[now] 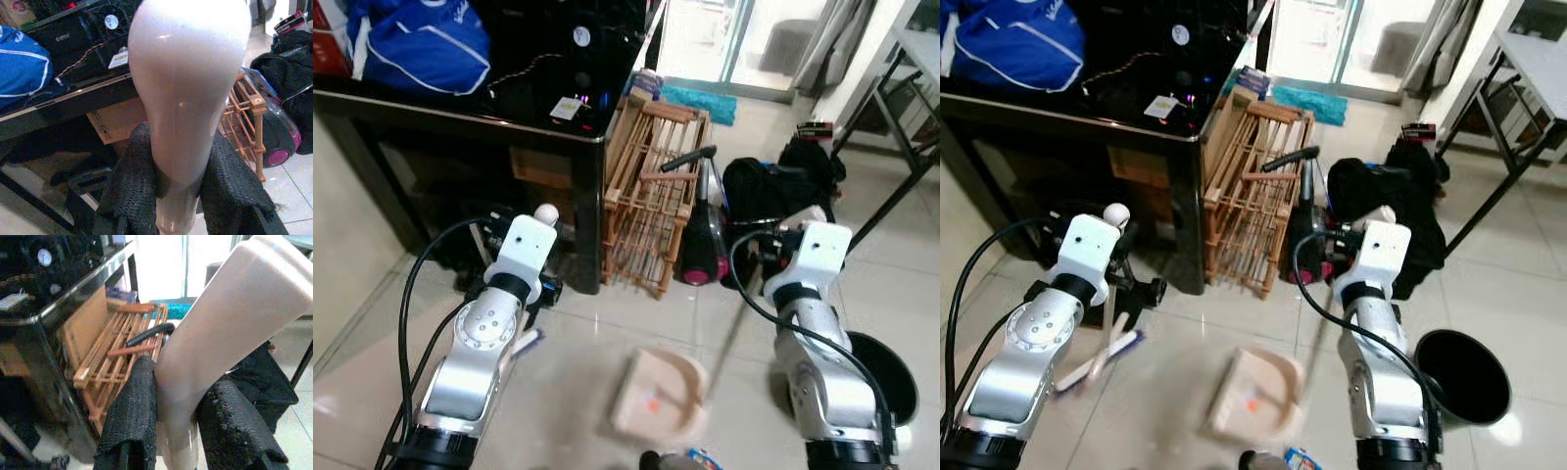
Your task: Sweep floor
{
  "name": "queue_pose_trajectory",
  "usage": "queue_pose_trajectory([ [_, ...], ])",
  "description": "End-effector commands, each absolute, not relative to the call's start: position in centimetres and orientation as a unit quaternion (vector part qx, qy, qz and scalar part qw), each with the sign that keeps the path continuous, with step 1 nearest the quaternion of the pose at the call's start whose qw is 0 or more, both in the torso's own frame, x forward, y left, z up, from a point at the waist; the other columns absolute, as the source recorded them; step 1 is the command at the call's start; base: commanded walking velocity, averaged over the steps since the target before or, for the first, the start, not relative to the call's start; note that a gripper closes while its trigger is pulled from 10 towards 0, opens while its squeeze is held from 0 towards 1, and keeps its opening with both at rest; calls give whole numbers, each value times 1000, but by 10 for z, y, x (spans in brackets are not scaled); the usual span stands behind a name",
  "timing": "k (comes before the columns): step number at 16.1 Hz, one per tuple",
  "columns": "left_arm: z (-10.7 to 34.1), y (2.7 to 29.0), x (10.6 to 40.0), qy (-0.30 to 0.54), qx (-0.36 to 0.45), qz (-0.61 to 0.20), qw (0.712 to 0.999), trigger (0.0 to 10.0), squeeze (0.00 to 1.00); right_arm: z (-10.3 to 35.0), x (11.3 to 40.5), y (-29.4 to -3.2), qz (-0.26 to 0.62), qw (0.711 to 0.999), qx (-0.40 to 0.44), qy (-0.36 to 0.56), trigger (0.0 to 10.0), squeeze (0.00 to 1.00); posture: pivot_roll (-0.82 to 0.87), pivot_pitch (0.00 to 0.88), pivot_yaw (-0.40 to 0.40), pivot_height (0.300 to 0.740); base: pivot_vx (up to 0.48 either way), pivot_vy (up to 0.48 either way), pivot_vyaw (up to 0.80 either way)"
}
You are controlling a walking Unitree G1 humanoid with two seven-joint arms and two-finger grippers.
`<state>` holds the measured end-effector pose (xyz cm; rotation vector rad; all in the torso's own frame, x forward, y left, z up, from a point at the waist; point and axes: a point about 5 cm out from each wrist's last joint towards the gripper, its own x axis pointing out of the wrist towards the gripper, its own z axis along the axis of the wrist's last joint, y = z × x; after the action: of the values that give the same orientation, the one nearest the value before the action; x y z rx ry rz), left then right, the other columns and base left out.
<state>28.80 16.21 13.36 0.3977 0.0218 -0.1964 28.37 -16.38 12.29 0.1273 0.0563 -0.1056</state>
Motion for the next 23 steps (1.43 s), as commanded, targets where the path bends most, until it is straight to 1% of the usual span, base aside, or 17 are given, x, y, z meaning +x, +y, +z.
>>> queue_pose_trajectory([
  [1,147,162,290,-13,205,-97,974,10000,0,133,284,-155,-32,996,83,12,10000,0,66,0,-49,740,0,465,0],
  [11,146,162,291,-12,211,-102,972,10000,0,134,283,-156,-33,997,63,12,10000,0,65,0,-46,740,0,480,0],
  [12,147,164,291,-10,214,-112,970,10000,0,135,283,-155,-33,997,63,12,10000,0,66,0,-48,740,0,-480,0],
  [15,145,169,293,6,201,-100,974,10000,0,135,284,-155,-33,997,65,10,10000,0,66,0,-50,740,0,-480,0],
  [18,141,170,292,27,172,-94,980,10000,0,135,283,-157,-41,997,64,12,10000,0,66,0,-52,740,0,0,0],
  [20,141,166,290,25,176,-108,978,10000,0,134,282,-159,-48,996,70,16,10000,0,66,0,-53,740,0,0,0],
  [23,140,162,290,31,165,-124,978,10000,0,138,281,-164,-63,995,72,5,10000,0,60,0,-50,740,0,0,-800],
])
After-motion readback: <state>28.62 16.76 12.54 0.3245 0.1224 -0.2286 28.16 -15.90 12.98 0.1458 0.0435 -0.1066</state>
